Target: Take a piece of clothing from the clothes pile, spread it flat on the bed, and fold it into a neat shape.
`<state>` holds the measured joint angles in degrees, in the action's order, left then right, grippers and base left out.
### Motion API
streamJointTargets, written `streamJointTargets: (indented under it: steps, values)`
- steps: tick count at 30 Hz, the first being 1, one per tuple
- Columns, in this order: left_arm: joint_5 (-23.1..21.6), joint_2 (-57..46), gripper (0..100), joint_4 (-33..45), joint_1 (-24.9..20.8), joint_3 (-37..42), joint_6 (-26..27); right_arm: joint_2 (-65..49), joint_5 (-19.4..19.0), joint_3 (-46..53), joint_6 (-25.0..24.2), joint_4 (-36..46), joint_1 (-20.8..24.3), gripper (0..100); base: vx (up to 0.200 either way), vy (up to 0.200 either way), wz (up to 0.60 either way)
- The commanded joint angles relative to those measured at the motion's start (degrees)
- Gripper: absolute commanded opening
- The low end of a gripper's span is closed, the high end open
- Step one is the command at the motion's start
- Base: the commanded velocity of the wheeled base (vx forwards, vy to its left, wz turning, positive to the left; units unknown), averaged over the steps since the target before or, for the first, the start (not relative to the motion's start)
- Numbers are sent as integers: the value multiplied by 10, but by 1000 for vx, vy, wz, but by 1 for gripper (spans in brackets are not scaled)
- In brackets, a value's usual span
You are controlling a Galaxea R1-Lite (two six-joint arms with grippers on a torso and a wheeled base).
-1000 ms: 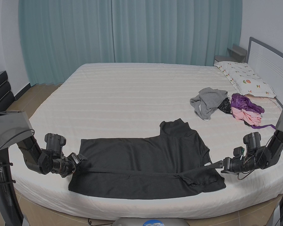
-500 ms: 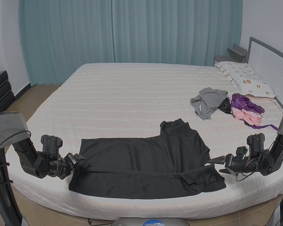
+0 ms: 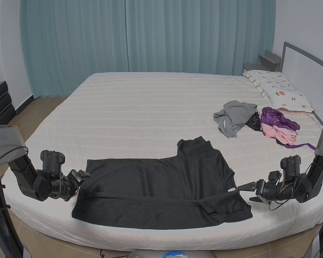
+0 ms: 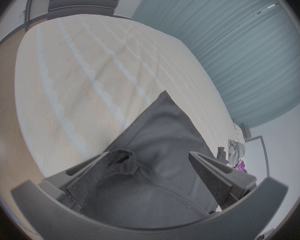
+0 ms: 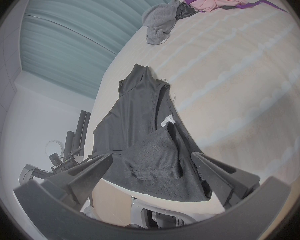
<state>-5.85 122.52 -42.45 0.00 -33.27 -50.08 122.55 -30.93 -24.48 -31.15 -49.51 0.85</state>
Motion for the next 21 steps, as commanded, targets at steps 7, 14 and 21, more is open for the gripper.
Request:
streamJointTargets:
  steps: [7, 14, 21]
  values:
    - [0, -6, 100, -1, 5, -1, -8, 7, -1, 2, -1, -1, 3, 100, 0, 0, 0]
    - [-1, -4, 100, -1, 11, -3, -8, 15, -2, 2, 0, -1, 5, 100, 0, 0, 0]
    - [-1, 0, 100, 0, 11, -2, -8, 17, -2, 3, 0, -1, 4, 100, 0, 0, 0]
